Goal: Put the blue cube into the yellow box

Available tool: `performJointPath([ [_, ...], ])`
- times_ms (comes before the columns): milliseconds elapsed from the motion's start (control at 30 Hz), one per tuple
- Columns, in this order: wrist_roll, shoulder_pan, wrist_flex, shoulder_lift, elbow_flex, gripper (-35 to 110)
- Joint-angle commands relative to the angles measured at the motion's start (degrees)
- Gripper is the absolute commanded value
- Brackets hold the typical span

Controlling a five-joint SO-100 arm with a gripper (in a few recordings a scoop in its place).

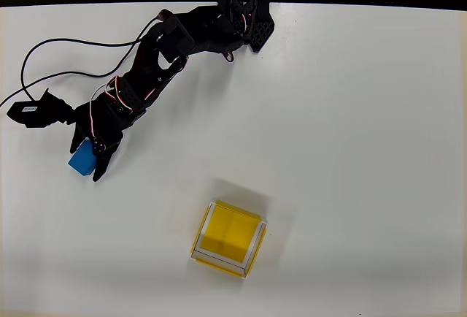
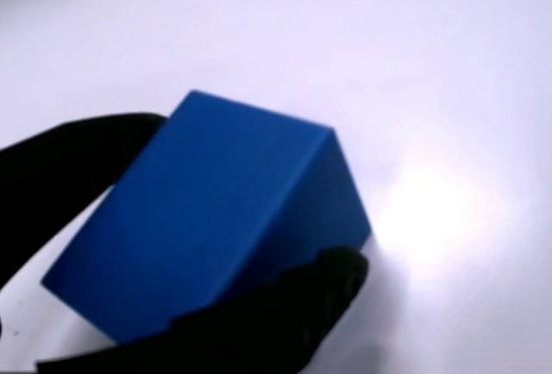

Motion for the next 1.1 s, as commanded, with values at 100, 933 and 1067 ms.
performJointPath([
  [100, -1.5, -0.8, -1.1, 6.7, 1.9, 28],
  [933, -2.9, -8.1, 1.8, 28.4, 6.5, 18],
  [1067, -1.3, -12.7, 4.2, 36.1, 8.1, 18],
])
